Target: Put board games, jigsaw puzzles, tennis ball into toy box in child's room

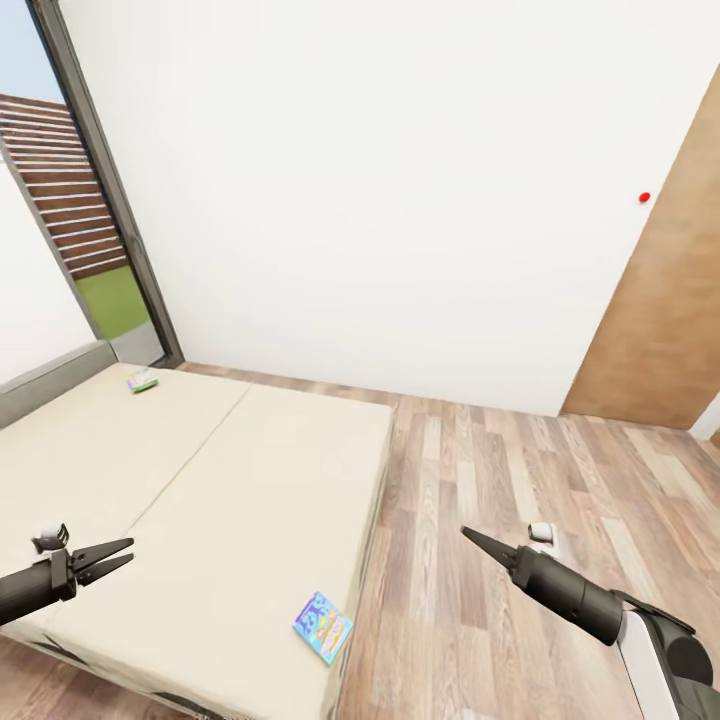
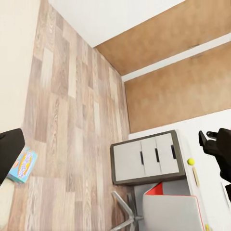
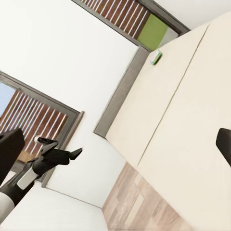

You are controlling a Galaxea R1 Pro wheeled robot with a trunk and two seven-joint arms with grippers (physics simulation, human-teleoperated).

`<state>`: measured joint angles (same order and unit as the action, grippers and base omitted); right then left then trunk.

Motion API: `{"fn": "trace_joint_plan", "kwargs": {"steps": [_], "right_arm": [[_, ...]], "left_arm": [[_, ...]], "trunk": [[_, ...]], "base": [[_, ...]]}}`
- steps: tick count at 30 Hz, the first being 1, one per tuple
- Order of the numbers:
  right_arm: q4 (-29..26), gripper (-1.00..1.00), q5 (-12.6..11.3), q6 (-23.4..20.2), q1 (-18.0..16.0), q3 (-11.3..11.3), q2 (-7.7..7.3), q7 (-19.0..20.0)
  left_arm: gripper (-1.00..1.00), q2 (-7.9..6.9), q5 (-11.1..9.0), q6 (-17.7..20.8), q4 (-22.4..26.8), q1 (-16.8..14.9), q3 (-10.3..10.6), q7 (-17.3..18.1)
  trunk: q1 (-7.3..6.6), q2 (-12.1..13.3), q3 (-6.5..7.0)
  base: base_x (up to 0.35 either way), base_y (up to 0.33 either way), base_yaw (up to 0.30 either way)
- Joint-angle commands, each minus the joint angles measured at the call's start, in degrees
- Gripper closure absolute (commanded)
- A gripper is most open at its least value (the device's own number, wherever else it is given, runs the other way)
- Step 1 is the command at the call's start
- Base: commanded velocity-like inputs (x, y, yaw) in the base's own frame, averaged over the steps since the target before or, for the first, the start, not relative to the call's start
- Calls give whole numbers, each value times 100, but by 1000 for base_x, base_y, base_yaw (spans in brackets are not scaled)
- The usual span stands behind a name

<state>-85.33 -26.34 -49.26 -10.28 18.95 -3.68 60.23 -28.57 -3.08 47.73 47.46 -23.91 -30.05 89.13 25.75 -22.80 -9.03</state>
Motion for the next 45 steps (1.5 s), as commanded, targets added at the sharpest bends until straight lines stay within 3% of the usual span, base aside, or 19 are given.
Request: {"fn": "trace_joint_plan", "kwargs": {"steps": [1, 45], "right_arm": [[-1, -100, -11, -29, -5, 4, -1, 11], [1, -100, -19, -31, -3, 12, -12, 32]], "left_arm": [[-100, 0, 9, 61, 0, -7, -1, 26], [-100, 0, 9, 52, 0, -5, -1, 35]], "trunk": [[3, -12, -12], [3, -12, -11]], "base": [[0, -108, 224], [15, -88, 256]]}}
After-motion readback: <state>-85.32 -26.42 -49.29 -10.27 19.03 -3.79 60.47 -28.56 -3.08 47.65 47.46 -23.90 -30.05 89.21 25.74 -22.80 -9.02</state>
